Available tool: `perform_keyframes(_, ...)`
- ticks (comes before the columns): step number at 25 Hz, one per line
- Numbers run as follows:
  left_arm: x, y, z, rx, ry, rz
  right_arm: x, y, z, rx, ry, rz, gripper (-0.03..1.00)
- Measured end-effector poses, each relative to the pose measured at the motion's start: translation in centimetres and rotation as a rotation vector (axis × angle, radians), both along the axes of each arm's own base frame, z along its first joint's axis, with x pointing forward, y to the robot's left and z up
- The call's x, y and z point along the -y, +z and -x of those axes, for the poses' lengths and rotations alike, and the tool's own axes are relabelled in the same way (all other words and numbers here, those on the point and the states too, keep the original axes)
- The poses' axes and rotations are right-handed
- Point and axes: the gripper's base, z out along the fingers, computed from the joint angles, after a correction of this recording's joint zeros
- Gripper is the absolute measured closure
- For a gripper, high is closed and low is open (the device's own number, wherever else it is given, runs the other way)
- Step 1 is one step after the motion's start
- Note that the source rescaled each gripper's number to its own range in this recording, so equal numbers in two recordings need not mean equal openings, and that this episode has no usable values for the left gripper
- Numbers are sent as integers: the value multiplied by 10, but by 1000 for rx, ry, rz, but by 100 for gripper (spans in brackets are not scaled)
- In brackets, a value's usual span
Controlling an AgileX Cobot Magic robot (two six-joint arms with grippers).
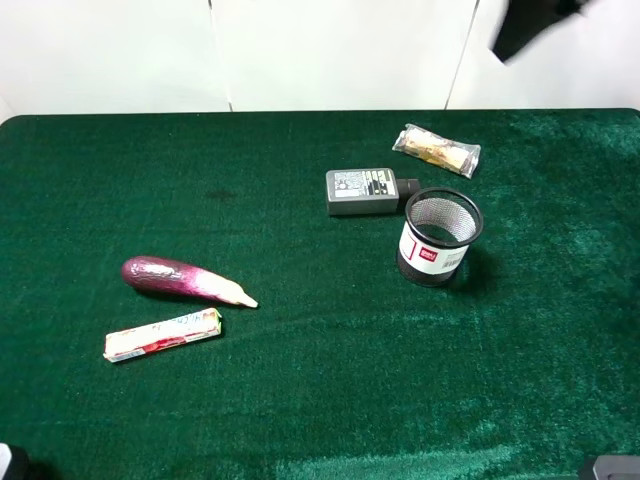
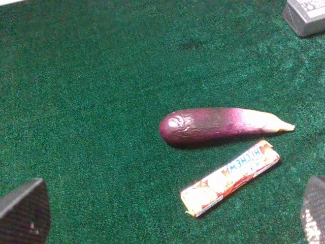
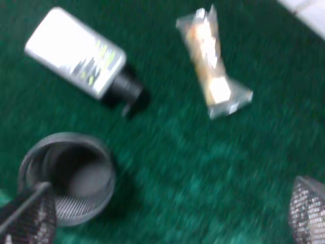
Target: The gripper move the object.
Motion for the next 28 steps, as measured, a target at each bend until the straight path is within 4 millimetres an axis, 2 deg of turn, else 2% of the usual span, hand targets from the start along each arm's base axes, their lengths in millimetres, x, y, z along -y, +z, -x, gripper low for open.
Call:
perform_keyframes(3, 0, 0, 0, 0, 0, 0, 14, -3, 45, -11, -19, -25, -3)
perform_keyframes(7, 0, 0, 0, 0, 0, 0, 30, -17, 102, -7, -34, -82, -3)
perform_keyframes(14, 0, 0, 0, 0, 0, 0, 54, -44, 182, 78, -96, -191, -3)
perform_keyframes(18, 0, 0, 0, 0, 0, 0, 64, -60, 213, 138, -136, -244, -3)
perform_keyframes(24, 0, 0, 0, 0, 0, 0, 71, -86, 236, 250, -158, -338, -3)
perform_keyframes(28, 0, 0, 0, 0, 0, 0, 77, -85, 252, 368, -147, -390, -3)
